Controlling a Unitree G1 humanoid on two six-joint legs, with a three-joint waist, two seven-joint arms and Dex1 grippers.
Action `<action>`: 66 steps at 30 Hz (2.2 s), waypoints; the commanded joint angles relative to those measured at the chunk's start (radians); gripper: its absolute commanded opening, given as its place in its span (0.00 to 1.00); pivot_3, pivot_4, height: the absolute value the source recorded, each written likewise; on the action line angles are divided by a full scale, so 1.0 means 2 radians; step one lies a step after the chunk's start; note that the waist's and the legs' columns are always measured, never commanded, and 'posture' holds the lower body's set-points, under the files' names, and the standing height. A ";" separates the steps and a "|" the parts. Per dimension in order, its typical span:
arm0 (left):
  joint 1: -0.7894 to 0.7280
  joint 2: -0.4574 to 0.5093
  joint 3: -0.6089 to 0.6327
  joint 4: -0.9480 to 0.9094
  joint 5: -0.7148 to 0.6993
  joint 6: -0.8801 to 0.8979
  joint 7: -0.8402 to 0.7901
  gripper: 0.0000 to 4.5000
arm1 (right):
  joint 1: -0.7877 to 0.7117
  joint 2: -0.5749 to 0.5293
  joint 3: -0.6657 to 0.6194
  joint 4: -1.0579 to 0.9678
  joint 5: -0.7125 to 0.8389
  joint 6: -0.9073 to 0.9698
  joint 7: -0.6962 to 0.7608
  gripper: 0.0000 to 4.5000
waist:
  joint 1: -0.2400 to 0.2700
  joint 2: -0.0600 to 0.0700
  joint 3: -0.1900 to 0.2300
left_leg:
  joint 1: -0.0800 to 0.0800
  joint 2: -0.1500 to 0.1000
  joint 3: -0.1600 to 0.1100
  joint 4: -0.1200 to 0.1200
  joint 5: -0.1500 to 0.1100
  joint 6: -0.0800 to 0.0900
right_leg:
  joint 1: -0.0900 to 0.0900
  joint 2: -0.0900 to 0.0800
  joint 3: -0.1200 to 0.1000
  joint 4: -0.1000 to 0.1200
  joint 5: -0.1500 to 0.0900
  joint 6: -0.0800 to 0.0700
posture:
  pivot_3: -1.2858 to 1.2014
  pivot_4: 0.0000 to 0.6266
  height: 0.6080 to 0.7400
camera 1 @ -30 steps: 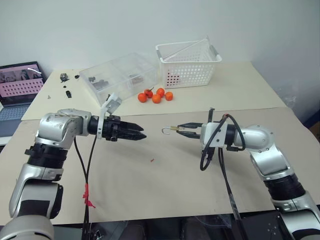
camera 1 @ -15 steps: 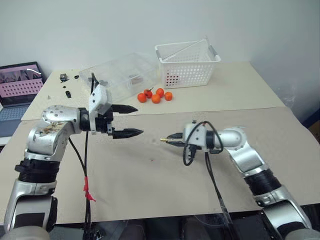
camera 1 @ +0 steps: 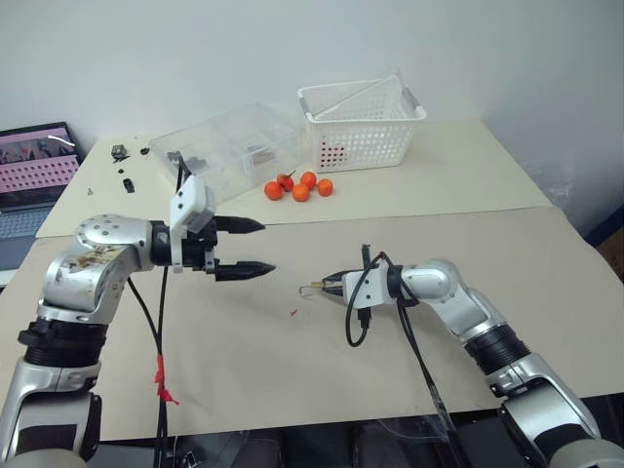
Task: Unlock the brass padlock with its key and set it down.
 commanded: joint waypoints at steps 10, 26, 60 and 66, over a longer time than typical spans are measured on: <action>-0.008 0.004 0.000 -0.020 -0.014 0.011 -0.012 0.99 | -0.001 0.024 -0.002 0.053 -0.027 -0.046 -0.052 0.03 | -0.007 0.000 0.000 | 0.000 0.000 0.000 0.000 0.000 0.000 | 0.000 0.000 0.000 0.000 0.000 0.000 | 0.52 0.24 1.00; -0.016 -0.003 -0.007 -0.012 -0.010 0.005 -0.010 1.00 | 0.012 0.014 -0.009 0.028 0.012 -0.029 -0.007 0.45 | -0.007 0.000 0.000 | 0.000 0.002 0.000 0.000 0.000 0.000 | 0.000 0.002 0.000 0.000 0.000 -0.001 | 0.52 0.24 1.00; 0.029 -0.042 -0.011 -0.012 0.048 -0.106 0.031 1.00 | 0.088 -0.192 -0.242 -0.293 0.407 0.506 0.187 0.99 | 0.011 0.000 0.000 | -0.001 0.003 0.001 0.001 -0.001 0.002 | 0.001 0.002 0.000 -0.001 0.001 -0.001 | 0.52 0.24 1.00; -0.020 -0.023 0.024 0.029 0.031 -0.084 0.029 1.00 | 0.057 -0.203 -0.259 -0.267 0.420 0.512 0.187 0.99 | 0.009 0.000 0.000 | -0.001 0.004 0.001 0.001 -0.001 0.002 | 0.001 0.002 0.000 -0.001 0.001 -0.001 | 0.52 0.24 1.00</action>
